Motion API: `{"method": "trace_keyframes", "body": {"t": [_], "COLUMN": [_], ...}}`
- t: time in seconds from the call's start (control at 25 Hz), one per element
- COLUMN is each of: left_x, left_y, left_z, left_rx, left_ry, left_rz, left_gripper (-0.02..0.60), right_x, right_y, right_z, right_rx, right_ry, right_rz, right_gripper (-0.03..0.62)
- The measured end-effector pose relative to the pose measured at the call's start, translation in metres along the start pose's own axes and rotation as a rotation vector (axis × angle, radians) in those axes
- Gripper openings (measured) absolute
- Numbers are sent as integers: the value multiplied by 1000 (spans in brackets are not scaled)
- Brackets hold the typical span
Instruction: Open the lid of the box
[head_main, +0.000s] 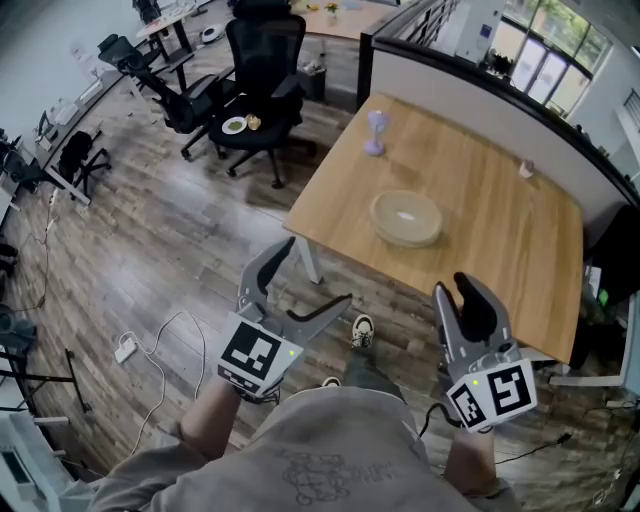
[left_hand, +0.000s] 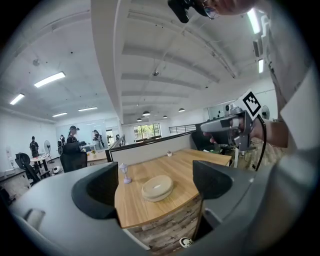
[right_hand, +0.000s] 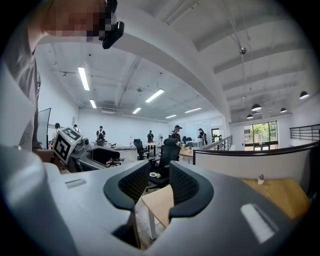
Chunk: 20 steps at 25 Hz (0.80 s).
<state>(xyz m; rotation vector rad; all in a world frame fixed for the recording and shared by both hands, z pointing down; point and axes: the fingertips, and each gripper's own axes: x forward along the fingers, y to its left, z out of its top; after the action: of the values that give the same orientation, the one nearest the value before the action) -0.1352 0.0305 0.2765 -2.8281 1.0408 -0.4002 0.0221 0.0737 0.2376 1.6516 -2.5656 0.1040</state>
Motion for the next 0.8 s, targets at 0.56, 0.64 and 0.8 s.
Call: {"method": "trace_keyframes", "body": {"t": [0.56, 0.64, 0.8], "left_x": [168, 189, 226], "left_y": [88, 96, 113], "left_z": [-13, -13, -15], "left_rx": [-32, -36, -40], "left_ry": [77, 83, 100], "left_rz": [43, 38, 30], "left_gripper": [459, 459, 460], "right_x": [138, 154, 183], "right_y": [-135, -152, -183], "right_z": [-21, -22, -23], "right_rx": [42, 39, 37], "right_ry": [100, 109, 116], "right_rz": [72, 84, 93], "right_gripper": [117, 117, 117]}}
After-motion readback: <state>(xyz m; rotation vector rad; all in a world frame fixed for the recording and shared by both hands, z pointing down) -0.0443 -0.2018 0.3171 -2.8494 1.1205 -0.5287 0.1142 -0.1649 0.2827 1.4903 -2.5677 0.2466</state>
